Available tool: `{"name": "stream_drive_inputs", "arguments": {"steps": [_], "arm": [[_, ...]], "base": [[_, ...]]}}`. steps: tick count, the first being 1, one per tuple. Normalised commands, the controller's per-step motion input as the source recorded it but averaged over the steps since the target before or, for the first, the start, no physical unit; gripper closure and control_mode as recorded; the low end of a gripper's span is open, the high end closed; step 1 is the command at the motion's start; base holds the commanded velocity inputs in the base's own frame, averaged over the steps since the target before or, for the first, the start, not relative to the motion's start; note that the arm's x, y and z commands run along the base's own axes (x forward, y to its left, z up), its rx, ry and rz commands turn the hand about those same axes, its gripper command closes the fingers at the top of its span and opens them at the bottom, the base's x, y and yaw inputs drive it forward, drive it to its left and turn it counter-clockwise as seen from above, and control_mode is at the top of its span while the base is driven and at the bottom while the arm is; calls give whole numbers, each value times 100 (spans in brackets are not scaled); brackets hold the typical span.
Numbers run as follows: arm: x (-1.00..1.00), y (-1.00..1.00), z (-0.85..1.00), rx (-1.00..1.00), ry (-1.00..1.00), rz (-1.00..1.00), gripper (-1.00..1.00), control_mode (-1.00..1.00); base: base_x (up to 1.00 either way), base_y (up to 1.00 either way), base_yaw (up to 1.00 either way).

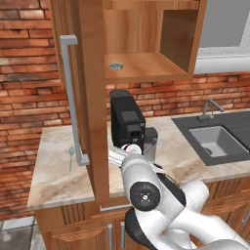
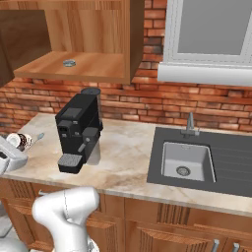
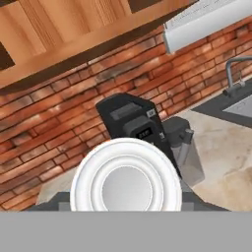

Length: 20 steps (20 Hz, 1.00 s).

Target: Restock the canned food cabinet by taking the new fresh canned food from the counter and placing it in the cabinet. Then, take the old canned food from the cabinet and place it on the counter.

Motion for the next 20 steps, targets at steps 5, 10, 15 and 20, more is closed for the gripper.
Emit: {"name": "stream_drive_inputs", "arguments": {"steps": [5, 10, 15, 20], "arm": [[-30, -34, 100, 0, -14, 0, 100, -100], [-16, -62, 100, 0, 5, -2, 100, -100], [15, -78, 100, 0, 30, -4, 100, -100], [60, -66, 92, 0, 45, 2, 100, -100]], "base": [[0, 0, 0], [0, 0, 0], [0, 0, 0], [0, 0, 0]]}}
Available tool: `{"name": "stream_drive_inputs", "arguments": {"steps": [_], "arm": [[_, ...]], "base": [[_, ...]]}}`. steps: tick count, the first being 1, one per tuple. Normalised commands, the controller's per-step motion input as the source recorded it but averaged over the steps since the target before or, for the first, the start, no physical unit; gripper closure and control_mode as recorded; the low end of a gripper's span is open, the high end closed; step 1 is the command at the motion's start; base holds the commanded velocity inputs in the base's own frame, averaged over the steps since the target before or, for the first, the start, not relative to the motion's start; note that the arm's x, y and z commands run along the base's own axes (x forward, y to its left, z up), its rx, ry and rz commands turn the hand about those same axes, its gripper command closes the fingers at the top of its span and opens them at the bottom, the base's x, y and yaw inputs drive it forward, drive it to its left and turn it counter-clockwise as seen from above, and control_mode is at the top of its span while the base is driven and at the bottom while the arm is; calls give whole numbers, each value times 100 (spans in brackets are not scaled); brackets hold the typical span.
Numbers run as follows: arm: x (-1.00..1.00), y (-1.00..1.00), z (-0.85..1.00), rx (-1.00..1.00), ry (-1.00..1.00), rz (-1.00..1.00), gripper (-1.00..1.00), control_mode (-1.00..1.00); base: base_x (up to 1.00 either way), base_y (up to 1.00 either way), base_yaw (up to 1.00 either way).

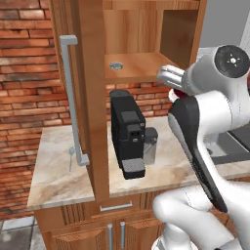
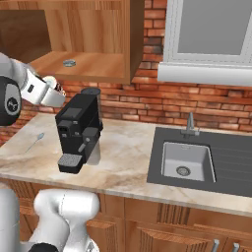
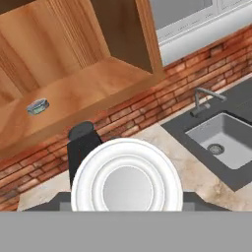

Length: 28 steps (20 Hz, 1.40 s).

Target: Restock the canned food cabinet by taking the new fresh canned food from the counter and placing it in the cabinet. Then, take the old canned food from the cabinet and place it on the counter.

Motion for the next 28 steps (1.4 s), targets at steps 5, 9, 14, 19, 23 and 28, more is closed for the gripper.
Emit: {"name": "stream_drive_inputs", "arguments": {"steps": [5, 9, 14, 19, 23, 28], "arm": [[37, -1, 33, -5, 19, 14, 100, -100], [38, 0, -12, -10, -2, 6, 100, -100], [67, 1, 0, -9, 0, 13, 100, -100], [89, 0, -4, -6, -5, 16, 100, -100], [84, 0, -27, -14, -10, 19, 100, -100], [67, -1, -24, -13, -3, 8, 100, -100]], "base": [[0, 0, 0], [0, 0, 0], [0, 0, 0], [0, 0, 0], [0, 0, 0], [0, 0, 0]]}}
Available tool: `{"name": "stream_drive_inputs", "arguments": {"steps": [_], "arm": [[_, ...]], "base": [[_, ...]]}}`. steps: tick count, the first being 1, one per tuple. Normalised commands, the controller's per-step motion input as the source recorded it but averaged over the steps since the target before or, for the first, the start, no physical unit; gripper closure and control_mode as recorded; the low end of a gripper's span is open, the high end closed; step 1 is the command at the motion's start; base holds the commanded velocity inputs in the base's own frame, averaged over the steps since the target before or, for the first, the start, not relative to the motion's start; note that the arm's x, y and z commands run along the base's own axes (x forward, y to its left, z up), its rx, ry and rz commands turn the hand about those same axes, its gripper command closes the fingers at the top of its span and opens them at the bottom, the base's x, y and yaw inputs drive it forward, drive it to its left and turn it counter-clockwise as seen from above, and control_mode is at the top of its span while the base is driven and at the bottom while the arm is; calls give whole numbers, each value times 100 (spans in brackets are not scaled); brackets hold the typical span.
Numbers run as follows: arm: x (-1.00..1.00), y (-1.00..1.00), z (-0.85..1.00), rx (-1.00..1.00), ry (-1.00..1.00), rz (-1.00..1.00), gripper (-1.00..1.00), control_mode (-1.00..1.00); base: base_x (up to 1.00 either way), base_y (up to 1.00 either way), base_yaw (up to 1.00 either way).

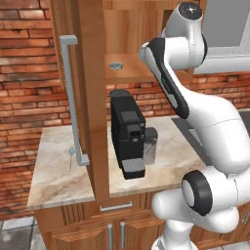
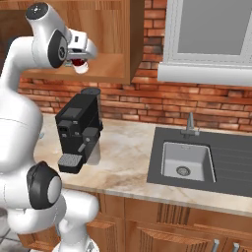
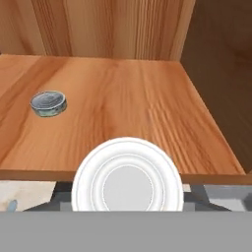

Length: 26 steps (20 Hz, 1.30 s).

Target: Restock the canned food cabinet by taking the new fresh canned food from the counter and placing it in the cabinet. Then, take the old canned food from the cabinet and place it on the counter.

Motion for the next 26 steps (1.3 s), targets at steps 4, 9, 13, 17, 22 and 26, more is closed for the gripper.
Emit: {"name": "stream_drive_inputs", "arguments": {"steps": [4, 9, 13, 17, 22, 26], "arm": [[62, -8, -26, -10, 0, 4, 100, -100], [65, -7, -18, -5, 0, 0, 100, -100], [57, -6, -17, 0, 0, 0, 100, -100], [53, -8, -10, 0, 0, 0, 100, -100], [34, -17, -29, 0, 0, 0, 100, -100], [36, -14, -29, 0, 0, 0, -100, -100]], "base": [[0, 0, 0], [0, 0, 0], [0, 0, 0], [0, 0, 0], [0, 0, 0], [0, 0, 0]]}}
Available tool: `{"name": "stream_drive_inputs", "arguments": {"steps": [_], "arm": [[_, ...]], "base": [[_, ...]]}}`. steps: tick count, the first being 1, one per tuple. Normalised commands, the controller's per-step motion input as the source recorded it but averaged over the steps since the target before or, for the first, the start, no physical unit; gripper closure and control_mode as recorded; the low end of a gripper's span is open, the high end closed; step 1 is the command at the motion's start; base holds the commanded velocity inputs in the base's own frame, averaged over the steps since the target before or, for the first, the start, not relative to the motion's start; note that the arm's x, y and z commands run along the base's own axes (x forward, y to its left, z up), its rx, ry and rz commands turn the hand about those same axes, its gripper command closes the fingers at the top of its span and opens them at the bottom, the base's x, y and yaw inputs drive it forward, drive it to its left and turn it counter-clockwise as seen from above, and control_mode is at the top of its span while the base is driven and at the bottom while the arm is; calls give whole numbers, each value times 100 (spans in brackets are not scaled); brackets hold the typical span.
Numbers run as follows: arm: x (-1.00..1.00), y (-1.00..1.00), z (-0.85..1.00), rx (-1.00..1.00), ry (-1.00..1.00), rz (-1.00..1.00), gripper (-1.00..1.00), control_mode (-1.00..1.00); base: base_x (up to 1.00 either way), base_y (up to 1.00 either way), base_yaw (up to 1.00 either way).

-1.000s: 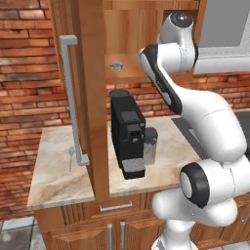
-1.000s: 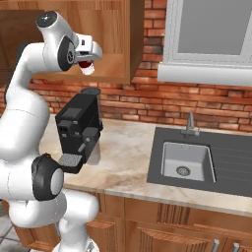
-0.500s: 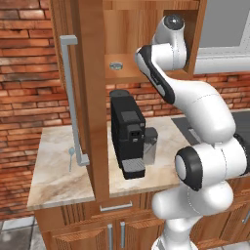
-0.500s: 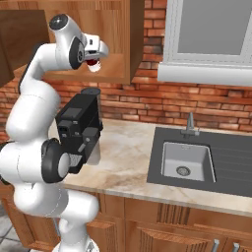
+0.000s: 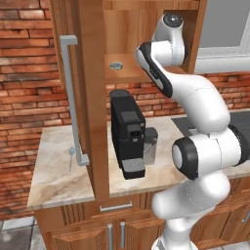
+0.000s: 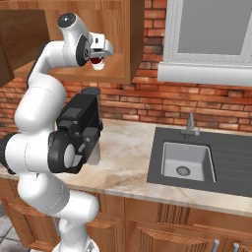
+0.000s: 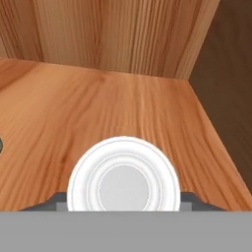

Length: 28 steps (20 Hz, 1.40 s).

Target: Restock the canned food cabinet by taking the new fresh canned food from the counter and placing it in the cabinet. Then, take the old canned food from the cabinet and place it on the counter.

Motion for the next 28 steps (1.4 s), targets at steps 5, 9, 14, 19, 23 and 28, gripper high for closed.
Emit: {"name": "stream_drive_inputs", "arguments": {"steps": [5, 9, 14, 19, 23, 28], "arm": [[36, -10, -17, 0, 0, 0, -100, -100], [11, -1, 0, 0, -1, 0, -100, -100], [1, 0, 0, 0, -1, 0, -100, -100], [-3, -1, 0, 0, -11, 0, -100, -100], [-63, -1, 4, 0, -26, 0, -100, -100], [-100, 0, 15, 0, -28, 0, -100, -100]], "base": [[0, 0, 0], [0, 0, 0], [0, 0, 0], [0, 0, 0], [0, 0, 0], [0, 0, 0]]}}
